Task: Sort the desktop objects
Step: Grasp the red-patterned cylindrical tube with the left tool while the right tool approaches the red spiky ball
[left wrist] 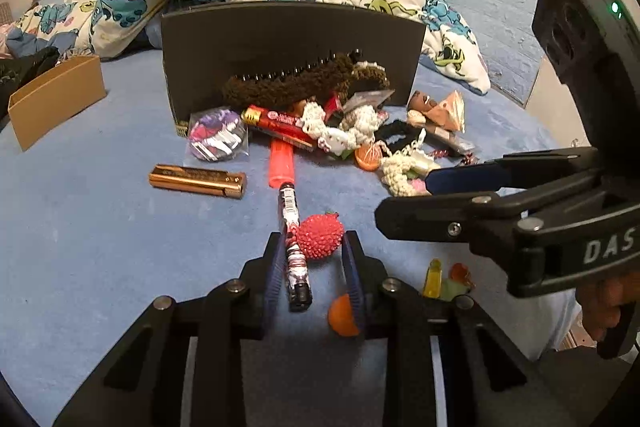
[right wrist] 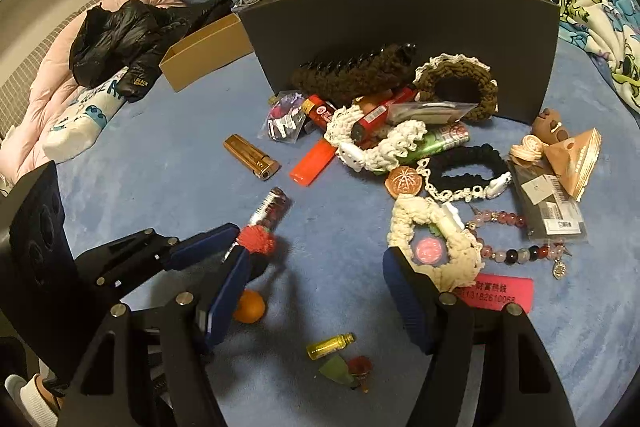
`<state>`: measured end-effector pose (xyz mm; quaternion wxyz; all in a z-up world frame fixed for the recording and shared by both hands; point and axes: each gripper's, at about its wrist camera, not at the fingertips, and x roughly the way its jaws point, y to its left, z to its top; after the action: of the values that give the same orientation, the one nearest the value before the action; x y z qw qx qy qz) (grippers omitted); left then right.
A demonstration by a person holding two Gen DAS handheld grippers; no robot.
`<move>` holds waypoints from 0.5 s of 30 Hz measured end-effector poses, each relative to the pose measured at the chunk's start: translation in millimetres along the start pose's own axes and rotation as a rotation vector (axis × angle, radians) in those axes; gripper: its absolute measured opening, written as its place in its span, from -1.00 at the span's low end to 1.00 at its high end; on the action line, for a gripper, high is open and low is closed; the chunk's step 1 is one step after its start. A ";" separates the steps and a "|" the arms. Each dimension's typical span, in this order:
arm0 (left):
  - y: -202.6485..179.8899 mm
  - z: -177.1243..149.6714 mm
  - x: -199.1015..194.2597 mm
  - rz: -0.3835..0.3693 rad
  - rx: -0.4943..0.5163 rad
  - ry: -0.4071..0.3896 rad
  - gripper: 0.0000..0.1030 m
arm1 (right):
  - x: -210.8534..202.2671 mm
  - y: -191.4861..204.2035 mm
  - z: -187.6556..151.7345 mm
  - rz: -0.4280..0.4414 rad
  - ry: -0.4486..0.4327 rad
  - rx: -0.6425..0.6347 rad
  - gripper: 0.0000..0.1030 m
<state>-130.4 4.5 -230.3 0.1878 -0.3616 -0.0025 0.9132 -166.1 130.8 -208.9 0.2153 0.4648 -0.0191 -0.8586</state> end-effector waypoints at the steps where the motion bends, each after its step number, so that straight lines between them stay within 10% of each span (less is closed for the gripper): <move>1: 0.6 0.8 -0.9 0.001 0.000 -0.002 -0.69 | -1.4 -0.1 -0.2 -0.006 -0.002 -0.003 0.37; 2: 1.5 1.1 -0.5 0.007 0.001 0.003 -1.00 | -1.5 0.0 -0.2 -0.007 -0.003 -0.005 0.37; 11: 6.5 -3.8 3.6 0.007 0.001 0.028 -0.97 | 1.8 9.7 -4.7 0.014 0.011 -0.046 0.37; 13: 8.2 -4.5 3.5 0.015 -0.008 0.036 -0.75 | 1.1 10.7 -6.0 0.014 0.008 -0.054 0.37; 15: 12.4 -6.8 4.6 0.038 -0.029 0.053 0.05 | -0.7 10.5 -5.6 0.026 -0.004 -0.050 0.37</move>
<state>-133.3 -6.4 -240.1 0.1654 -0.3883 -0.0038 0.9066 -157.6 122.5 -209.1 0.2381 0.4573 -0.0044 -0.8568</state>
